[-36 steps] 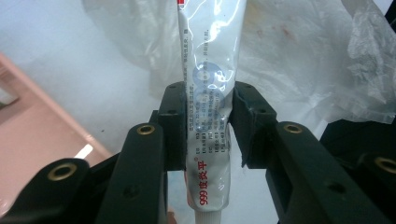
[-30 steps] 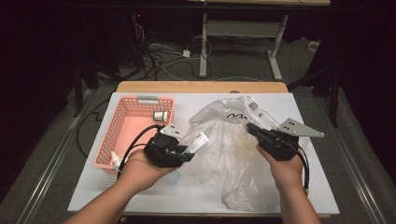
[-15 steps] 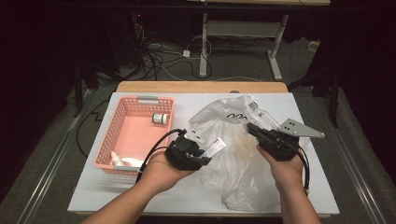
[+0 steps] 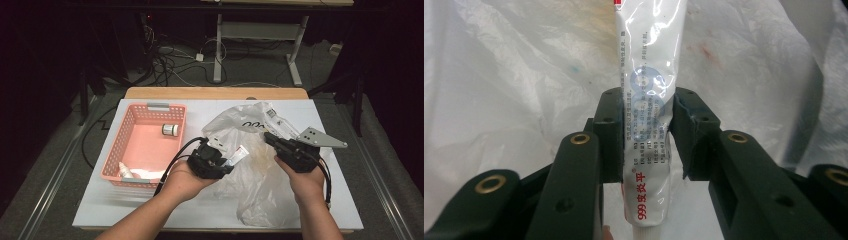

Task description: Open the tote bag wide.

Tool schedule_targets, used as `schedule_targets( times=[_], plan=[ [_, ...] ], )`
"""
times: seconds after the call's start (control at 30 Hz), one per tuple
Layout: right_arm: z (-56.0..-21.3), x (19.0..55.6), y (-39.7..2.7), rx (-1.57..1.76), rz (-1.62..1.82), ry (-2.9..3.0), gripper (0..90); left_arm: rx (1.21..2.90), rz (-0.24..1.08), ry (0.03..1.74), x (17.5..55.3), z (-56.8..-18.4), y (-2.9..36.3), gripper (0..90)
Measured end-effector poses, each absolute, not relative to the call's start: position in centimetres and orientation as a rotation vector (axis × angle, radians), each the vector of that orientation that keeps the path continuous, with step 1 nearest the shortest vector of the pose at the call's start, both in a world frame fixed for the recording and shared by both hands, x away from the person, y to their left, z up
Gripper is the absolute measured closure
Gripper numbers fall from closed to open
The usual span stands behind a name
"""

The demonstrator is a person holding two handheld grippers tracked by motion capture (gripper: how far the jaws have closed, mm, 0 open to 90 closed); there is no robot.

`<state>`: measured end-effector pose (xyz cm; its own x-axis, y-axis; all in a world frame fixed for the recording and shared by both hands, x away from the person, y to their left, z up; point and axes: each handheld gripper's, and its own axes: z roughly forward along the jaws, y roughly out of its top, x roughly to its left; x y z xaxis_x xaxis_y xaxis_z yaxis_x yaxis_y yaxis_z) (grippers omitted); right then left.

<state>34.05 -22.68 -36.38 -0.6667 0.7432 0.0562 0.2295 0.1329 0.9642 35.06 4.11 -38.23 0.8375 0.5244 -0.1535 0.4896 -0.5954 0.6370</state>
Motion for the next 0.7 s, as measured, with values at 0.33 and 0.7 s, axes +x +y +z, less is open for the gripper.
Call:
schedule_targets(
  times=[0.33, 0.7],
  plan=[
    [-36.3, 34.0, -22.6, 0.934, 1.56, 1.972, 90.0, 2.302, 0.086, 0.756, 36.6, -39.5, 2.7, 66.3],
    [-36.4, 34.1, -22.6, 0.929, 1.557, 1.977, 90.0, 2.265, 0.135, 0.772, 38.3, -40.9, 1.0, 66.3]
  ],
)
